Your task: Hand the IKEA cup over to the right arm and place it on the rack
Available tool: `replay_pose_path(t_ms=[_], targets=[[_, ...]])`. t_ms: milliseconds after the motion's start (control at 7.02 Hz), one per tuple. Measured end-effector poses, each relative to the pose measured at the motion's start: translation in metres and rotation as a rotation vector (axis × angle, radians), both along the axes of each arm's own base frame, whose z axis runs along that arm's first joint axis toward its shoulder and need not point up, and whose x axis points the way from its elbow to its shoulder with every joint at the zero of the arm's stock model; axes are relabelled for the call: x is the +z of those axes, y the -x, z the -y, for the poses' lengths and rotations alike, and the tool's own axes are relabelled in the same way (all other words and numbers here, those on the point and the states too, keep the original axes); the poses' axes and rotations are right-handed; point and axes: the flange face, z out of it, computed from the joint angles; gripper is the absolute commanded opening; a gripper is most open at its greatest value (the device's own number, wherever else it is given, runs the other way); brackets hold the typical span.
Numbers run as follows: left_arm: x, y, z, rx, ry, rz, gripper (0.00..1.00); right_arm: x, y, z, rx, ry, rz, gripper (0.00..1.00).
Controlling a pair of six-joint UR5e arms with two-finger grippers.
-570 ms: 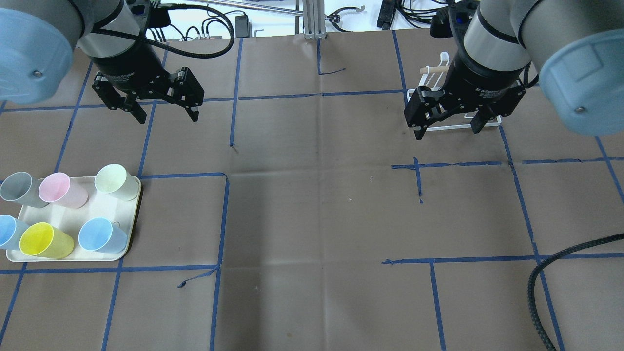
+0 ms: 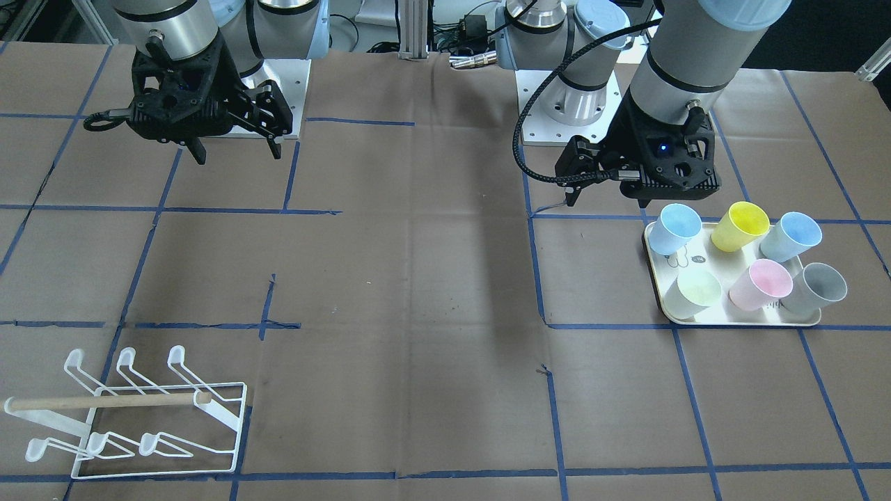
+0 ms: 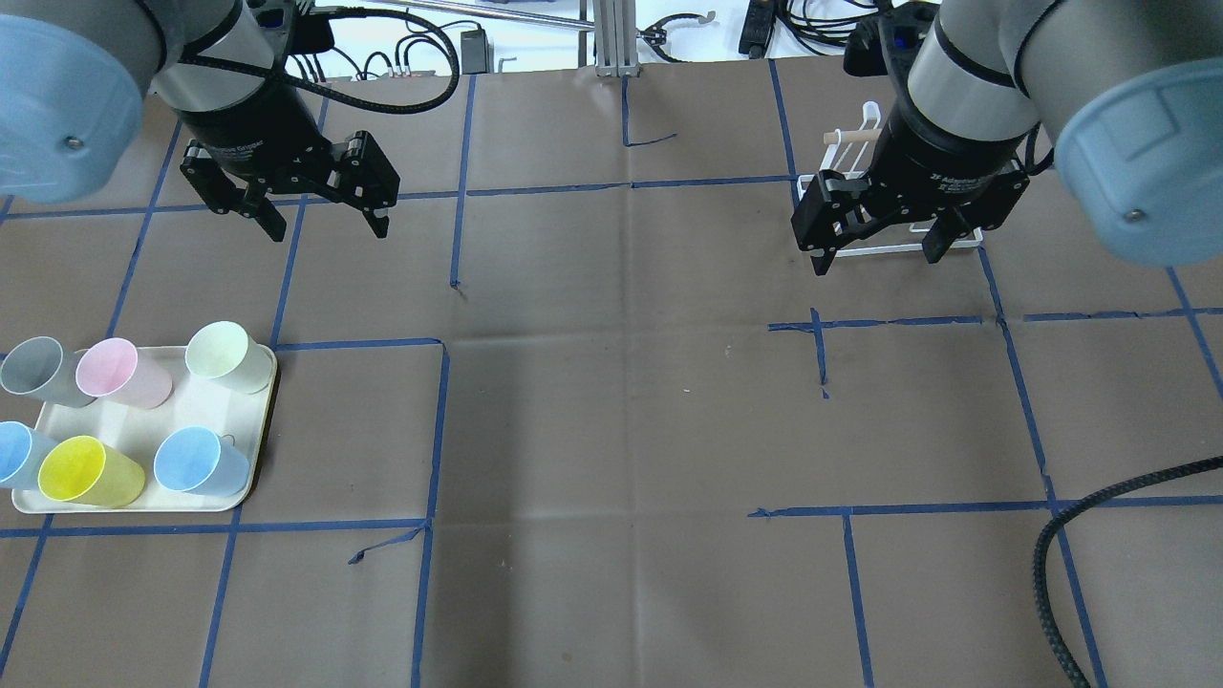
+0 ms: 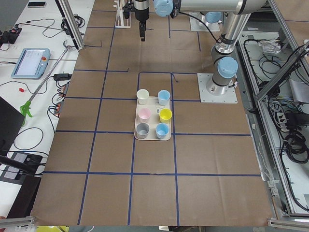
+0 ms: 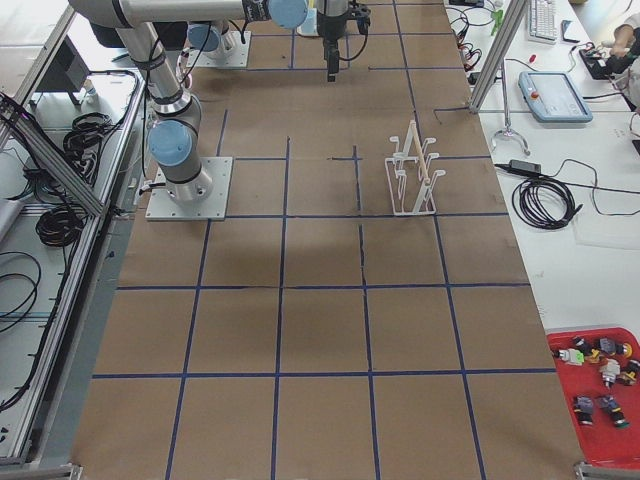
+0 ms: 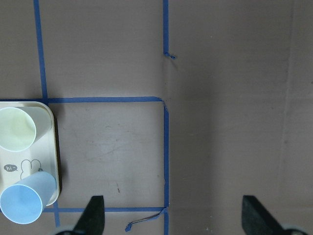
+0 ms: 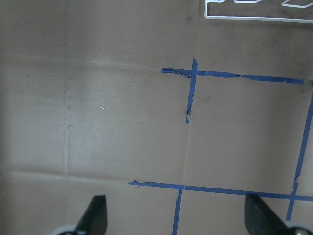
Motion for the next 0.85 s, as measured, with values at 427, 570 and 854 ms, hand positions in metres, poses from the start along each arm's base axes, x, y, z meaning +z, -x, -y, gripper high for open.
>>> replay_pose_path(t_ms=[427, 570, 854], targets=[[-0.001, -0.001, 0.000, -0.004, -0.002, 0.003, 1.00, -0.002, 0.000, 0.000, 0.001, -0.003, 0.000, 1.00], [-0.001, -0.002, 0.001, -0.006, -0.003, 0.003, 1.00, -0.001, 0.000, 0.000, 0.000, -0.002, -0.001, 1.00], [0.001, -0.011, 0.005, -0.046, 0.007, 0.003, 1.00, 0.001, 0.000, -0.001, -0.001, -0.002, -0.001, 1.00]])
